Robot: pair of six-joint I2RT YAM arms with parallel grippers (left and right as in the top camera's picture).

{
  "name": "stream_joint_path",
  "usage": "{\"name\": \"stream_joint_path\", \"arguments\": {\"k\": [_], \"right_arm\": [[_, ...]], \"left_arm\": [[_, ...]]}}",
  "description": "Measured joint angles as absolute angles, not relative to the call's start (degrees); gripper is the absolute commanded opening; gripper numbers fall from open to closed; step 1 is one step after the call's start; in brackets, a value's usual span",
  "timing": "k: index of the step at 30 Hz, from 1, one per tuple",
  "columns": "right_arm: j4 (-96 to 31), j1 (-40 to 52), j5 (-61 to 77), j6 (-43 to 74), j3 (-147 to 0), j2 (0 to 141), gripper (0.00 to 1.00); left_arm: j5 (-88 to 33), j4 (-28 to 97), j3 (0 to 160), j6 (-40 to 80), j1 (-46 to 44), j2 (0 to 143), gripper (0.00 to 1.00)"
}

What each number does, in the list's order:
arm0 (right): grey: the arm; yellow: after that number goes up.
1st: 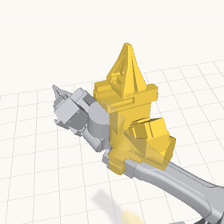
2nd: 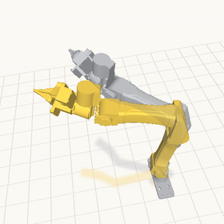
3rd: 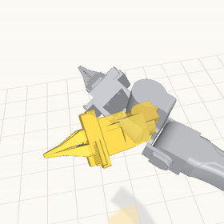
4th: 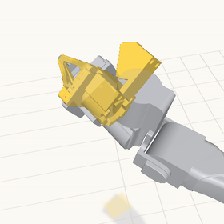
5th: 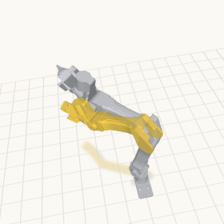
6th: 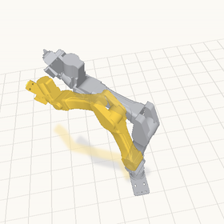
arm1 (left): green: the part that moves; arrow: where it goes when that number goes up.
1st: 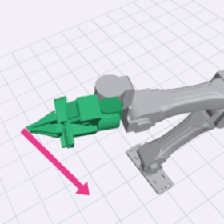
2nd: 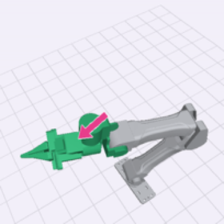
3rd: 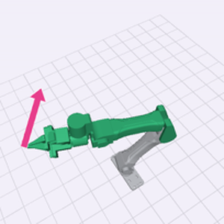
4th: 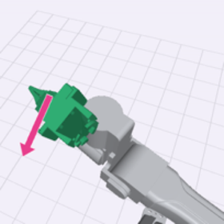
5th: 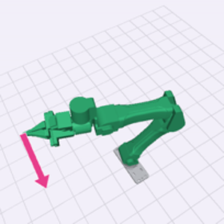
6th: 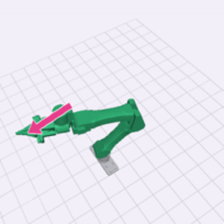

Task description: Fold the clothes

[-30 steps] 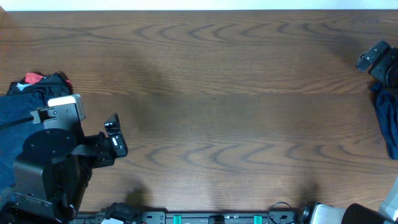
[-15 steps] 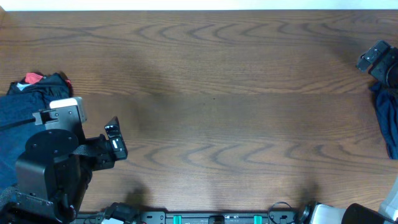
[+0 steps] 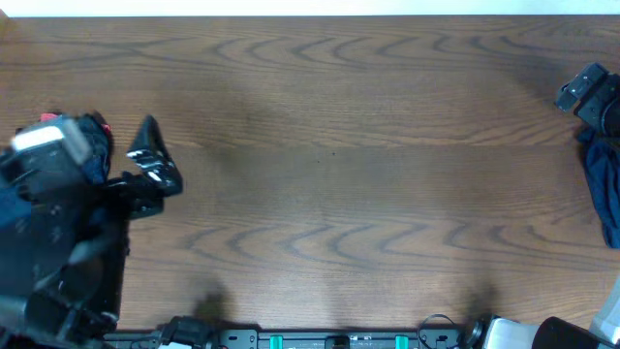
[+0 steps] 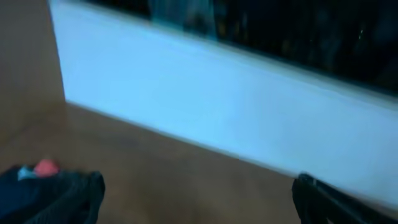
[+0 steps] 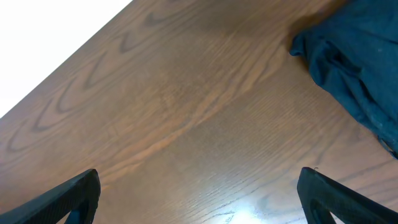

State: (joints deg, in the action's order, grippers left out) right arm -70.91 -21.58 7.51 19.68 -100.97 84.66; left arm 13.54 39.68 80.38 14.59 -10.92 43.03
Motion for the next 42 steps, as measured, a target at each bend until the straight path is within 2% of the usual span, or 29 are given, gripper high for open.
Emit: {"name": "stream_joint_path", "arguments": {"k": [8,15,19,30,42], "right_arm": [[-70.91,-21.58,7.51,19.68,-100.97,84.66,0.99],[-70.89,-21.58,7.51,19.68,-100.95,84.66,0.99],[-70.91,-21.58,7.51,19.68,-100.92,84.66,0.99],[-70.91,-21.58,7.51,19.68,-100.92,84.66,0.99],[-70.91,-21.58,7.51,19.68,-100.92,84.66,0.99]], "left_arm": [[8.88,18.20,62.92,14.57,-4.32,27.53,0.98],[7.42,6.57,43.90,15.16,-2.98,16.73,0.98],[7.20,3.88,34.83,16.16,-2.98,11.40,0.98],[7.18,2.79,22.46,18.46,-2.98,1.30,0.98],[6.81,2.66,14.50,21.28,-2.98,0.67,0.98]]}}
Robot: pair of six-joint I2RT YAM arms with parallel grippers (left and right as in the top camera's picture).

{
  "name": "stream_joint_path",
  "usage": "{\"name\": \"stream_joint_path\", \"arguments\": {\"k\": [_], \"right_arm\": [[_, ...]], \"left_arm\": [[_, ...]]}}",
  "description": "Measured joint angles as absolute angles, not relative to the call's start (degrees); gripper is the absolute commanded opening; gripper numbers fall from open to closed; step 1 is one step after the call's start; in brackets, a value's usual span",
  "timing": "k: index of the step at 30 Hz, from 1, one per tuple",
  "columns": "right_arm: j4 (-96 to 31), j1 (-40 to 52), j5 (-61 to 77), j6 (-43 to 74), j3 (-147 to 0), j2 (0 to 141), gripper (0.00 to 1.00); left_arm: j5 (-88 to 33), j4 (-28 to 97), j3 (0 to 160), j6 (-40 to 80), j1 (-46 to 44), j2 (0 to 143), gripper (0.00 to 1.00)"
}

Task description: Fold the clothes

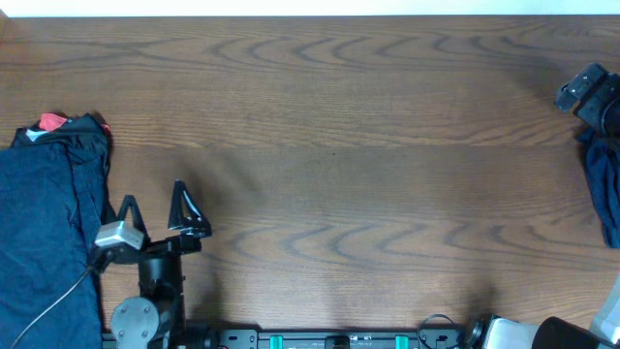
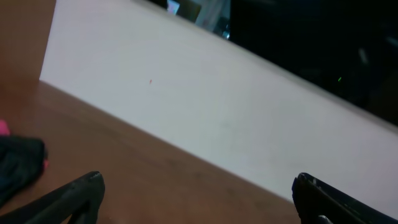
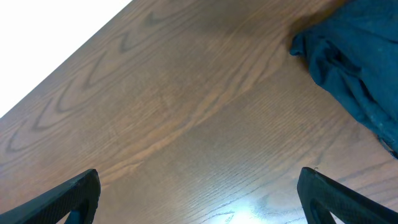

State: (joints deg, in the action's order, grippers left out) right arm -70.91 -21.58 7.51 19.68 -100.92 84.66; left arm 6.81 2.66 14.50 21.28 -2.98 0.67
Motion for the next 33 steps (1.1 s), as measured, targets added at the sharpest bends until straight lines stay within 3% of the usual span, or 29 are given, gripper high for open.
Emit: {"name": "stream_joint_path", "arguments": {"k": [12,33], "right_arm": [[-70.91,-21.58,7.51,19.68,-100.92,84.66,0.99],[-70.91,-21.58,7.53,19.68,-100.92,84.66,0.99]], "left_arm": [[6.79,3.27,3.68,21.91,-2.98,0.62,0.98],[6.79,6.20,3.36,22.04,-2.98,0.62,0.98]]}}
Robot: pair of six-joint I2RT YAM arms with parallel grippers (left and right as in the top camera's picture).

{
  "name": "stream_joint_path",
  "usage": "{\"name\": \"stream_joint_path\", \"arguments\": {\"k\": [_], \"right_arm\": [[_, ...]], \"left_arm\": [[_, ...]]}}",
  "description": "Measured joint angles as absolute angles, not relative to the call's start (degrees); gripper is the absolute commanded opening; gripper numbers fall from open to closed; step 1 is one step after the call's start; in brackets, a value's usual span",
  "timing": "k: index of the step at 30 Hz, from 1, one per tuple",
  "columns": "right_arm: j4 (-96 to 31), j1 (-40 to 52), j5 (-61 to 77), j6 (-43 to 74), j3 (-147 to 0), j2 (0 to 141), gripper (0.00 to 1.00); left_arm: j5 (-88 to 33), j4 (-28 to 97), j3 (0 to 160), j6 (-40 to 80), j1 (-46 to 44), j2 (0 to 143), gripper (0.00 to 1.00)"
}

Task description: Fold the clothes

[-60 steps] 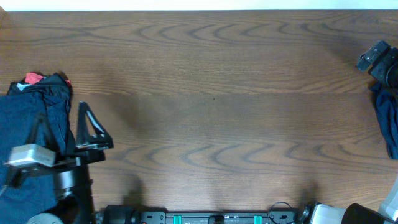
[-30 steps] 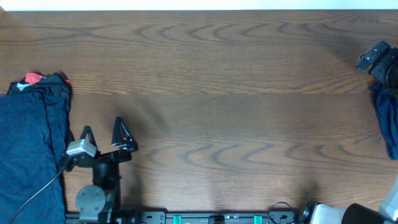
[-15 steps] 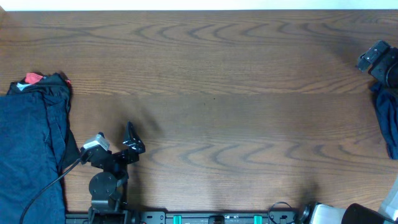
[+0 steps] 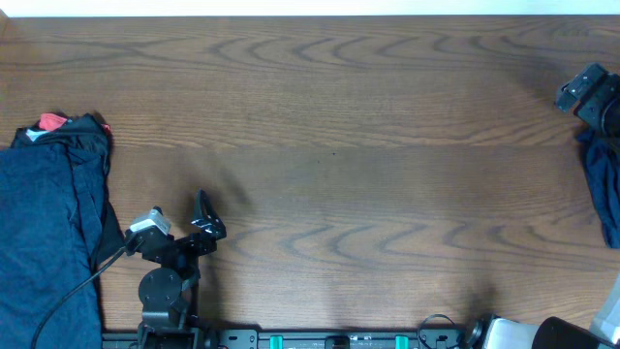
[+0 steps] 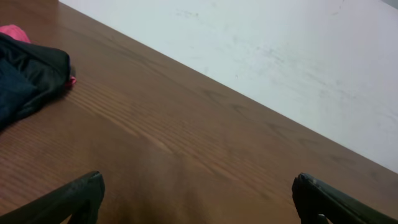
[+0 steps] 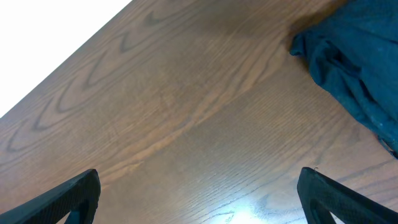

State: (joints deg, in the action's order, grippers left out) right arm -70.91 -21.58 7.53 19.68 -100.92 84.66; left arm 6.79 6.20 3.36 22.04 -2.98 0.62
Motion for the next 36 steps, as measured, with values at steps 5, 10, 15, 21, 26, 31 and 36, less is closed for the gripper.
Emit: {"name": "stream_joint_path", "arguments": {"k": [5,10,15,21,26,31,36], "right_arm": [[-70.91,-21.58,7.53,19.68,-100.92,84.66,0.99],[-70.91,-21.58,7.53,19.68,-100.92,84.66,0.99],[-70.91,-21.58,7.53,19.68,-100.92,84.66,0.99],[-70.91,-21.58,7.53,19.68,-100.92,84.66,0.99],[-70.94,-21.58,7.49,19.68,-100.92,84.66,0.99],[-70.98,-21.58,5.15,19.68,-100.92,84.66,0.99],[-67.79,-21.52,0.69,19.68,-100.86,84.66,0.99]], "left_arm": [[6.79,6.20,3.36,22.04,-2.98,0.62,0.98],[6.79,6.20,3.36,22.02,-2.98,0.62,0.98],[6.76,6.20,3.36,22.04,-2.98,0.62,0.98],[6.79,6.20,3.36,22.02,-2.98,0.62,0.98],[6.76,6.20,3.36,22.04,-2.98,0.62,0.98],[6.79,6.20,3.36,22.02,-2.98,0.62,0.98],[6.79,6.20,3.36,22.04,-2.98,0.62,0.98]]}}
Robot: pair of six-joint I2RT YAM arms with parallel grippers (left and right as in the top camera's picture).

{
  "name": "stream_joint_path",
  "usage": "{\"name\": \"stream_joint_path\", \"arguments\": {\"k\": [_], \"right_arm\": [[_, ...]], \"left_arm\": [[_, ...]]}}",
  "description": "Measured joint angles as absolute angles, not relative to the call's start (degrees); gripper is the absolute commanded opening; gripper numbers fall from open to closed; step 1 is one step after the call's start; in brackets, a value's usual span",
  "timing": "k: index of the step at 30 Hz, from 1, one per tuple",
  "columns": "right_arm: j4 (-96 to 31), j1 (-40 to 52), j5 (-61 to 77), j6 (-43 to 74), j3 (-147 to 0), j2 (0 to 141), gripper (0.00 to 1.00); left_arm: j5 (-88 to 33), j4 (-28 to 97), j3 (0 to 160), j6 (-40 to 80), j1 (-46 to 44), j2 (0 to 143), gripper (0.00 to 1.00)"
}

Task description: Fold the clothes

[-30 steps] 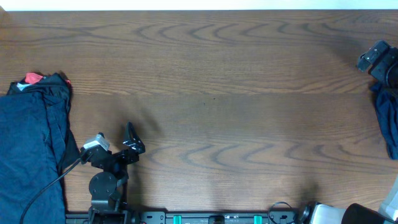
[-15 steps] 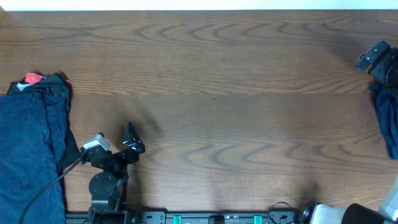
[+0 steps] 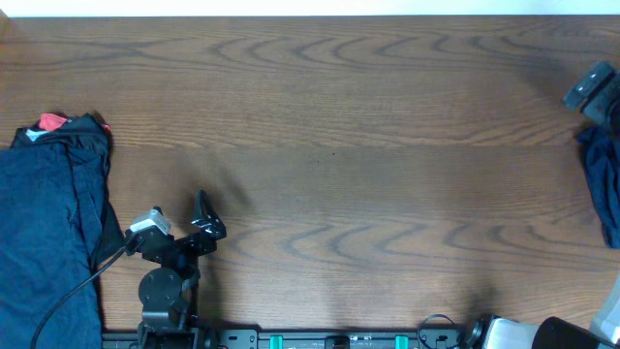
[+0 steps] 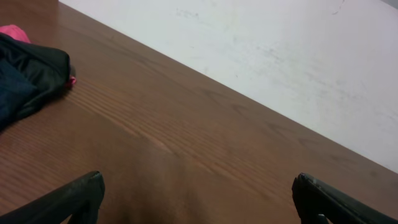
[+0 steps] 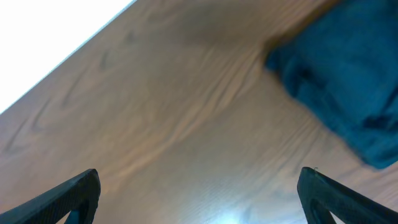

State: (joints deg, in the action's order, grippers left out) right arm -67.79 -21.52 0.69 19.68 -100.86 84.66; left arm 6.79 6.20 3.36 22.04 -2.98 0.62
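Note:
A dark navy garment (image 3: 44, 233) with a red tag lies along the table's left edge, and its corner (image 4: 28, 71) shows in the left wrist view. My left gripper (image 3: 182, 223) rests open near the front left, right of that garment, with nothing between its fingers (image 4: 68, 199). A blue garment (image 3: 603, 189) hangs over the right edge and shows blurred in the right wrist view (image 5: 339, 81). My right gripper (image 5: 198, 199) is open and empty over bare wood, left of that cloth. Only part of the right arm (image 3: 593, 85) shows overhead.
The wooden table (image 3: 339, 145) stretches bare between the two garments. A white floor strip (image 4: 280, 56) lies beyond its far edge. The arm bases and cables (image 3: 329, 339) line the front edge.
The right arm has shifted slightly toward the right edge. Its wrist view is now blurred, with the blue cloth larger and further left. The left arm and both garments have not moved.
My left arm was first over the navy garment at the left edge, open. Then it stood near the front edge with the garment lying flat. It later settled low at the front left and stayed. The right arm stayed still until its small shift now.

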Motion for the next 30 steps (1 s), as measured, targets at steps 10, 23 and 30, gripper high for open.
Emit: {"name": "stream_joint_path", "arguments": {"k": [10,23,30], "right_arm": [[-45.60,-8.75,-13.98,14.33,-100.25,84.36,0.99],[-19.22,6.13,-16.12,9.98,-79.61,64.73,0.99],[-12.53,6.13,-16.53,9.98,-57.71,43.00,0.99]], "left_arm": [[6.76,6.22,3.36,22.02,-2.98,0.62,0.98],[6.74,6.22,3.36,22.02,-2.98,0.62,0.98],[6.61,6.24,3.36,22.00,-2.98,0.62,0.98]]}}
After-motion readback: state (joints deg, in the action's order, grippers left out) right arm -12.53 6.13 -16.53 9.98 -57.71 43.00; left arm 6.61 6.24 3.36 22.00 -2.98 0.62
